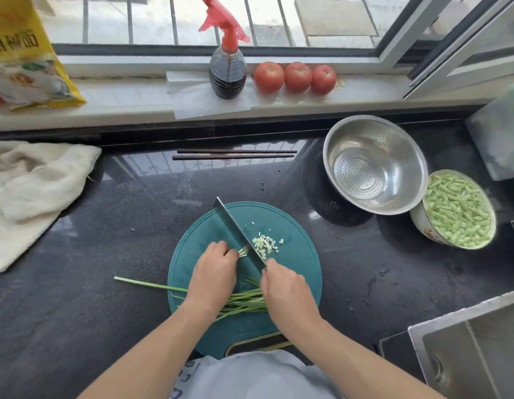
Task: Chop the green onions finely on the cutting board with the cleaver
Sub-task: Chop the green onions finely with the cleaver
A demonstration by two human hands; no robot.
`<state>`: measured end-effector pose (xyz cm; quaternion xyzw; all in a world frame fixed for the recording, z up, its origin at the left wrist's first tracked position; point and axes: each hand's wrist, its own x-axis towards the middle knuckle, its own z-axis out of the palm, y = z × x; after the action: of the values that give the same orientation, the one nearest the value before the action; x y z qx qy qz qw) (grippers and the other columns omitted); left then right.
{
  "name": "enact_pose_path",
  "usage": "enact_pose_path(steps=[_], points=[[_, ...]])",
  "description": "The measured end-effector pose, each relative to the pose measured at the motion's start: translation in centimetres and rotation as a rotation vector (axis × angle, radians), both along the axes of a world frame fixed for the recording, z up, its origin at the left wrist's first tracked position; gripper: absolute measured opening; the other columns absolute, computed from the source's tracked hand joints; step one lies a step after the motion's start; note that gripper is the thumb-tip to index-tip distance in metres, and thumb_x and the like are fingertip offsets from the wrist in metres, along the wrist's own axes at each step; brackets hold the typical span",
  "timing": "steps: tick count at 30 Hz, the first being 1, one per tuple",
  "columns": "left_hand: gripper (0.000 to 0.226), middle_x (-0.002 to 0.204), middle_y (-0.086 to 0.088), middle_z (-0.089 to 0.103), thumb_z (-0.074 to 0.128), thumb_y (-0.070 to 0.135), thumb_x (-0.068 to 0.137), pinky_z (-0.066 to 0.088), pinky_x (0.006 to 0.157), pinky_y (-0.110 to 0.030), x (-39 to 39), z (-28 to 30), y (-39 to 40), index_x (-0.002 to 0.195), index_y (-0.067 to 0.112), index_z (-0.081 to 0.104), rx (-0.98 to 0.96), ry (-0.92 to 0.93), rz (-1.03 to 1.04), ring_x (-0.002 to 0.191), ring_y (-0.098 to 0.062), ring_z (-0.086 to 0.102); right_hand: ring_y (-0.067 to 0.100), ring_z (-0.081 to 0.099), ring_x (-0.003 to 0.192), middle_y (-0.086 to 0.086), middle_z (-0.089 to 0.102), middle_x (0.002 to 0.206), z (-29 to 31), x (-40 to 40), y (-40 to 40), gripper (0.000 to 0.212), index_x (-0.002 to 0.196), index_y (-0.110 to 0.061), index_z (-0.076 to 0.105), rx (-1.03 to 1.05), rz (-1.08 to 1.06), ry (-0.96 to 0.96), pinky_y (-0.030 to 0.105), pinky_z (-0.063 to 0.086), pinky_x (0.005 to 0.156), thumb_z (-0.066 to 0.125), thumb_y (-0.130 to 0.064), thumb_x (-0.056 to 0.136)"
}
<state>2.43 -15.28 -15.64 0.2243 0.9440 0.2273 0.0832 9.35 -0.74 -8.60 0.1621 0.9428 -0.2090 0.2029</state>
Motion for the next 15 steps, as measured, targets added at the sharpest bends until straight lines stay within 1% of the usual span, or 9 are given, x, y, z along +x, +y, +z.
enact_pose_path(steps=[3,7,8,11,13,15], points=[[0.02,0.074,-0.004,0.049,0.075,-0.008,0.072,0.042,0.055,-0.036,-0.1,0.0,0.1,0.072,0.009,0.064,-0.021,0.007,-0.019,0.07,-0.023,0.044,0.033,0.059,0.076,0.005,0.06,0.085,-0.2,-0.7,-0.7,0.021,0.086,-0.02,0.036,0.021,0.015,-0.042,0.041,0.041,0.062,0.033,-0.027,0.105],[0.02,0.074,-0.003,0.048,0.075,-0.008,0.073,0.041,0.053,-0.036,-0.1,-0.1,0.0,0.07,0.009,0.062,-0.026,-0.001,-0.029,0.07,-0.023,0.044,0.037,0.06,0.079,0.008,0.062,0.087,-0.5,-3.6,-1.7,0.019,0.087,-0.018,0.038,0.003,0.024,0.022,0.042,0.045,0.064,0.035,-0.026,0.104],[0.019,0.074,-0.003,0.047,0.074,-0.007,0.075,0.041,0.052,-0.036,0.0,-0.2,0.0,0.071,0.008,0.064,-0.02,-0.007,-0.014,0.07,-0.022,0.042,0.036,0.059,0.077,0.008,0.062,0.086,-0.4,-4.1,-1.7,0.02,0.087,-0.018,0.039,-0.003,0.017,0.025,0.042,0.046,0.064,0.035,-0.027,0.104],[0.013,0.073,-0.001,0.046,0.074,-0.003,0.081,0.043,0.051,-0.039,0.0,-0.4,0.0,0.075,0.007,0.069,0.009,-0.027,0.055,0.069,-0.02,0.04,0.034,0.049,0.069,0.008,0.06,0.081,-0.5,-3.6,-0.7,0.023,0.083,-0.018,0.037,-0.006,-0.041,0.026,0.041,0.039,0.061,0.034,-0.027,0.104],[0.01,0.073,0.0,0.049,0.074,0.001,0.083,0.045,0.053,-0.039,0.0,-0.3,0.1,0.077,0.008,0.07,0.029,-0.036,0.077,0.069,-0.02,0.042,0.032,0.049,0.066,0.003,0.056,0.074,-0.5,-2.5,0.1,0.025,0.081,-0.019,0.036,-0.014,-0.065,0.033,0.041,0.039,0.06,0.034,-0.028,0.104],[0.01,0.073,-0.001,0.05,0.074,0.002,0.085,0.045,0.054,-0.039,0.0,-0.2,0.3,0.078,0.008,0.07,0.041,-0.034,0.08,0.069,-0.02,0.043,0.032,0.05,0.064,0.0,0.053,0.07,-0.4,-1.3,0.4,0.025,0.081,-0.02,0.036,-0.014,-0.041,0.034,0.042,0.04,0.059,0.035,-0.029,0.104]])
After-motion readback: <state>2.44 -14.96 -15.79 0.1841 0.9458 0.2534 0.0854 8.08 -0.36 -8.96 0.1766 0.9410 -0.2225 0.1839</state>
